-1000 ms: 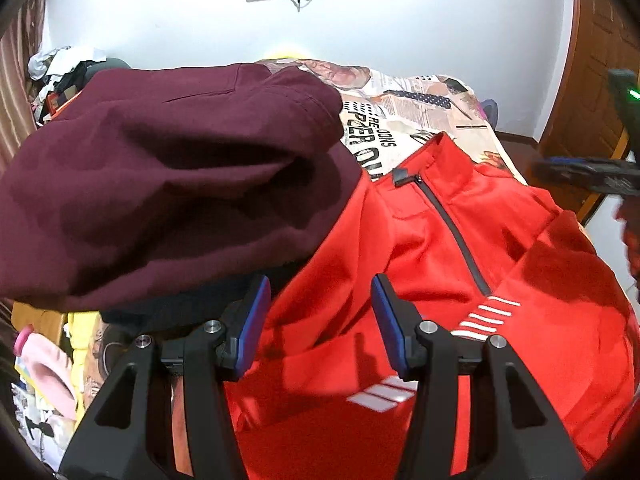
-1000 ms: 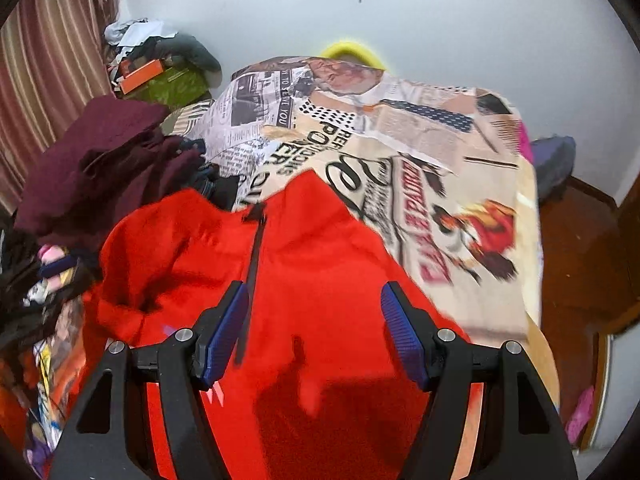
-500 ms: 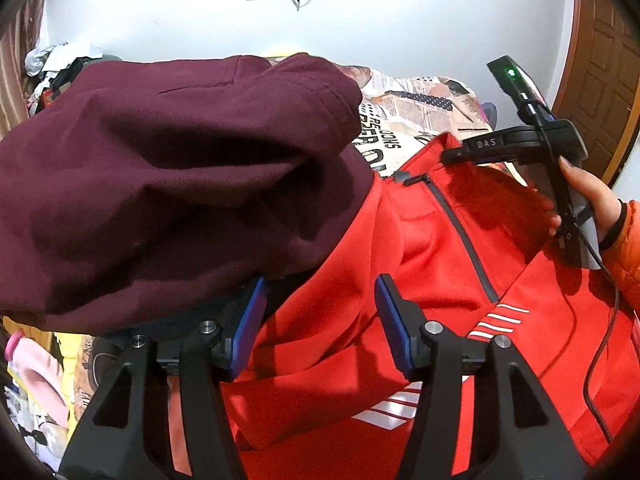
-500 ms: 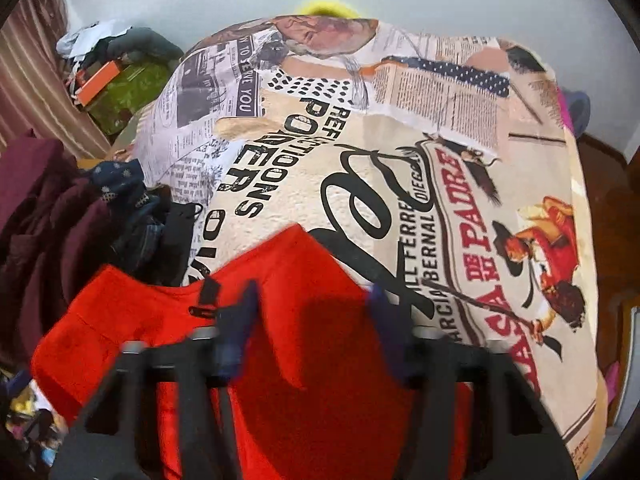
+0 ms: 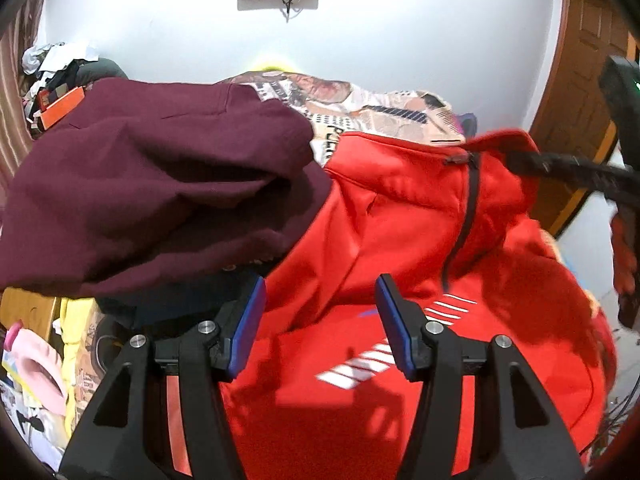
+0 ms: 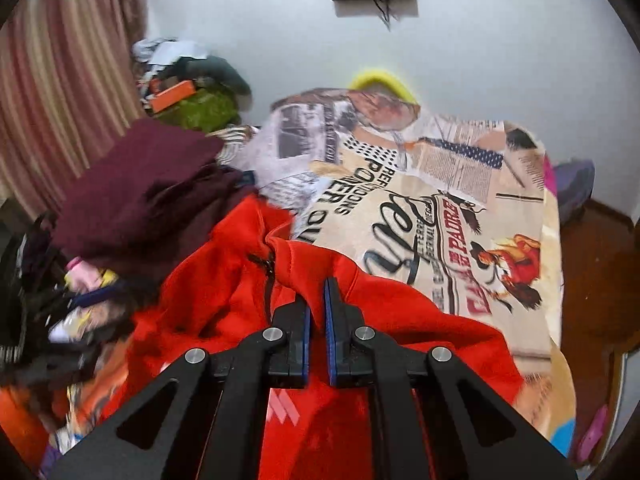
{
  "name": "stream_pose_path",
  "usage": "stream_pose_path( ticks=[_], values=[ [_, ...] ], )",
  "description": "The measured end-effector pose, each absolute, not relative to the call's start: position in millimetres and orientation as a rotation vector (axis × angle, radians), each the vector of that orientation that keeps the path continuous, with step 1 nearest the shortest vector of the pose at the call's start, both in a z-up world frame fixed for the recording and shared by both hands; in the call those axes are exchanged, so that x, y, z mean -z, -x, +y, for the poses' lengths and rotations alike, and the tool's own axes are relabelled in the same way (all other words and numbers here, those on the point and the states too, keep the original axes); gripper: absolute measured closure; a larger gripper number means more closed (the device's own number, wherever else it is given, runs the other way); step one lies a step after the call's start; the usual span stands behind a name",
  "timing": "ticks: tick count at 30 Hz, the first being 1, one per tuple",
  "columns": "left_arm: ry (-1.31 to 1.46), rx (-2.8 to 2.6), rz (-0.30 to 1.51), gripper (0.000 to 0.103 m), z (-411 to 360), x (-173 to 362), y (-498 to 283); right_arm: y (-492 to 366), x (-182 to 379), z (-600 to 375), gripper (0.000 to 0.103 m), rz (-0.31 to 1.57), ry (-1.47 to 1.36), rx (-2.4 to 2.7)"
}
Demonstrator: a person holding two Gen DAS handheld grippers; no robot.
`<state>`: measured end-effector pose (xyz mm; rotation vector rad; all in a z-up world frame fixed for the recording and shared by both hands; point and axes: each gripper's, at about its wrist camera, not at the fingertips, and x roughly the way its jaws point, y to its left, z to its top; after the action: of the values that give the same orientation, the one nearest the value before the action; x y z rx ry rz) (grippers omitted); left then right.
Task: Fold large clothes
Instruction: 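Grasp the red jacket's collar with the right gripper and lift it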
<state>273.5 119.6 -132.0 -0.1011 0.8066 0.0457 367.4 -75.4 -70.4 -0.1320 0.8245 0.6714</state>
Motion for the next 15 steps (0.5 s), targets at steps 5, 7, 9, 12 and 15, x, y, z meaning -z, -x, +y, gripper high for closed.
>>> stream_pose_path(
  ticks=[5,7,9,12,15],
  values=[
    [0.117,0.005,0.783,0.039,109,115,-239,-307,77,-97,0.098,0.827,0.161,-0.682],
    [0.136,0.032,0.791,0.038,106,114,-229,-288,88,-105,0.098,0.851,0.169,-0.679],
    [0.158,0.059,0.816,0.038,100,119,-223,-268,103,-113,0.098,0.875,0.183,-0.665],
    [0.189,0.103,0.871,0.038,90,130,-219,-249,126,-120,0.098,0.925,0.197,-0.637],
    [0.153,0.121,0.905,0.038,72,139,-221,-239,151,-128,0.098,0.993,0.181,-0.611]
  ],
)
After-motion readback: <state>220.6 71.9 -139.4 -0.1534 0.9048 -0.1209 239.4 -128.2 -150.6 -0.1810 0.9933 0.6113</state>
